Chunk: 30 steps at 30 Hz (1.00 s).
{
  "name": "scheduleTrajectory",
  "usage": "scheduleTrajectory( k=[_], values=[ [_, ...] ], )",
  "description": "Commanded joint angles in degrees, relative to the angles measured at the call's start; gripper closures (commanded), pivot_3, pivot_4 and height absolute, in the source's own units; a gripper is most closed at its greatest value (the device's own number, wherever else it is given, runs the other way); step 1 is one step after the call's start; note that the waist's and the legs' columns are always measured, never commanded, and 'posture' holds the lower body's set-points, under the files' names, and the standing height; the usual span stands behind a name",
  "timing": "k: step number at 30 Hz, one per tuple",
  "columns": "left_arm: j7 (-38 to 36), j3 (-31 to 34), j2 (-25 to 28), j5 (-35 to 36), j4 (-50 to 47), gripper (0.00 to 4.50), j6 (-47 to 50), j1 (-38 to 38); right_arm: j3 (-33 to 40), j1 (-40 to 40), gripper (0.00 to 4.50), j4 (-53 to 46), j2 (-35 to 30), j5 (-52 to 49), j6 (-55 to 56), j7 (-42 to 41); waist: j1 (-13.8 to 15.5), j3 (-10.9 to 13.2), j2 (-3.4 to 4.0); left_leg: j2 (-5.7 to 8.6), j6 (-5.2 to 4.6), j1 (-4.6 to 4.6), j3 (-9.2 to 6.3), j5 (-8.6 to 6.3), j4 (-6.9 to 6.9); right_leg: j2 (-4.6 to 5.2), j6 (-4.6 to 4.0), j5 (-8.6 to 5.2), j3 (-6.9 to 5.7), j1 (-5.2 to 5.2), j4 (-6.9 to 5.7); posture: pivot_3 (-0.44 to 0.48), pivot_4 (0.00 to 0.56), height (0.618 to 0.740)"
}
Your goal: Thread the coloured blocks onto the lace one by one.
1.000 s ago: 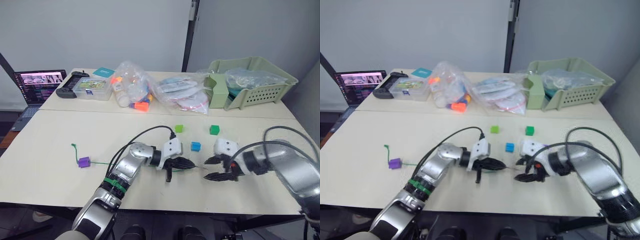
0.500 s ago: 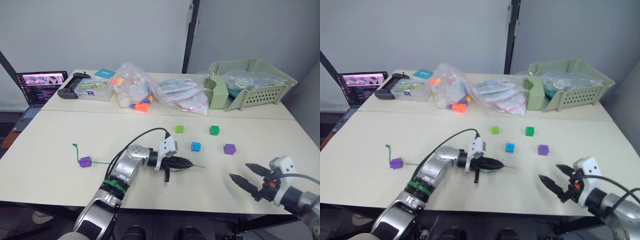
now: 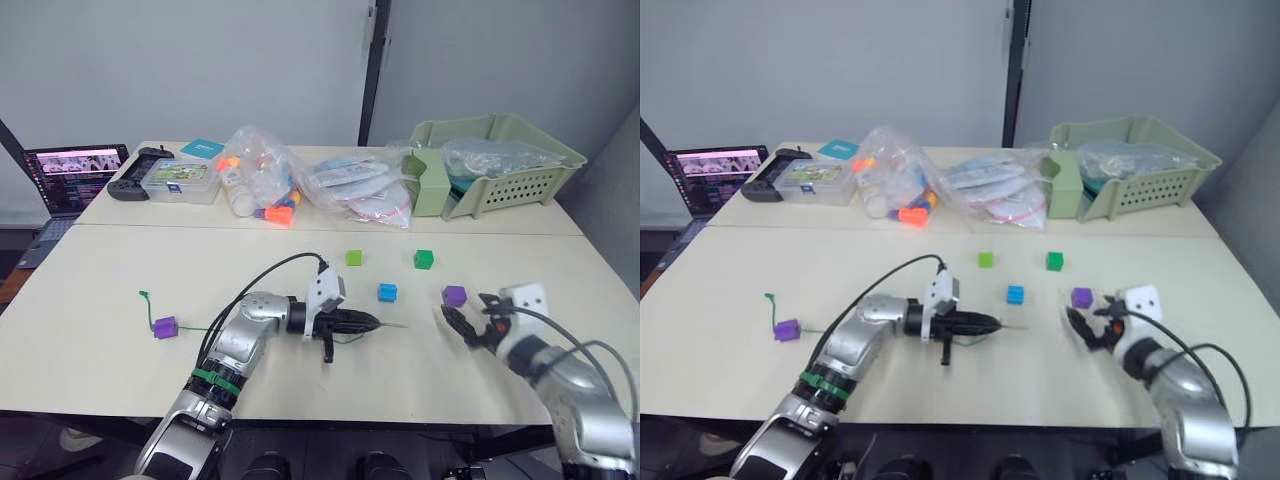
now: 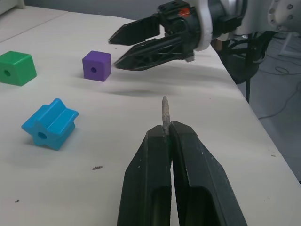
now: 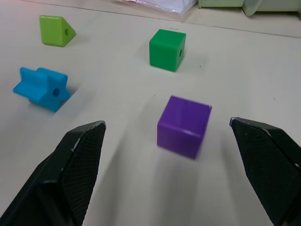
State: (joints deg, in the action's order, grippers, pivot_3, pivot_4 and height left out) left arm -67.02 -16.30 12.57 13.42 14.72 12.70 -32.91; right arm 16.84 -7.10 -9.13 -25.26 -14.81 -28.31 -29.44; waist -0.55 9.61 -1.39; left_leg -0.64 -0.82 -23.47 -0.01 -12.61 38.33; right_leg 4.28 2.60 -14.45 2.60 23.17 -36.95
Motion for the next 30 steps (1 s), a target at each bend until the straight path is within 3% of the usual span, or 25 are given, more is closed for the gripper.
scheduleTrajectory(
  k=[1, 6, 16, 30],
  values=[
    [0.9, -0.9, 0.3, -0.5, -3.5, 4.50, 0.2, 0.3, -1.4, -5.0, 0.03, 5.3, -0.2, 1.8, 2.6, 2.5, 0.1, 0.0, 0.01, 0.01, 0.00, -0.02, 0.00, 0.00, 0.00, 0.02, 0.00, 0.00, 0.00, 0.00, 0.03, 0.000, 0.150, 0.740],
    [1.5, -1.2, 0.9, -0.1, -4.7, 4.50, 0.8, 0.7, -3.6, -10.3, 0.03, 13.0, 0.6, 3.7, 4.0, 5.5, -0.1, 0.0, 0.01, 0.01, 0.00, 0.00, 0.01, 0.00, -0.04, 0.03, 0.00, 0.01, 0.00, 0.00, 0.04, 0.000, 0.150, 0.740],
    [1.9, -1.4, 1.0, 0.1, -4.6, 4.50, 0.8, 0.3, -2.9, -9.3, 3.27, 11.7, 3.9, 0.7, 2.8, 9.1, -0.1, 0.0, 0.02, 0.00, 0.00, 0.00, 0.01, 0.00, -0.07, 0.04, 0.00, 0.01, 0.00, 0.01, 0.04, 0.000, 0.150, 0.740],
    [-1.0, -2.2, -0.5, 0.4, -0.2, 4.50, -0.4, -2.4, -5.2, 10.7, 3.28, -15.1, 12.7, -3.0, -3.8, 15.8, -0.2, 0.0, 0.03, -0.05, 0.00, -0.01, 0.00, 0.00, -0.11, -0.01, 0.00, 0.00, 0.00, 0.02, 0.08, 0.000, 0.150, 0.740]
  ],
)
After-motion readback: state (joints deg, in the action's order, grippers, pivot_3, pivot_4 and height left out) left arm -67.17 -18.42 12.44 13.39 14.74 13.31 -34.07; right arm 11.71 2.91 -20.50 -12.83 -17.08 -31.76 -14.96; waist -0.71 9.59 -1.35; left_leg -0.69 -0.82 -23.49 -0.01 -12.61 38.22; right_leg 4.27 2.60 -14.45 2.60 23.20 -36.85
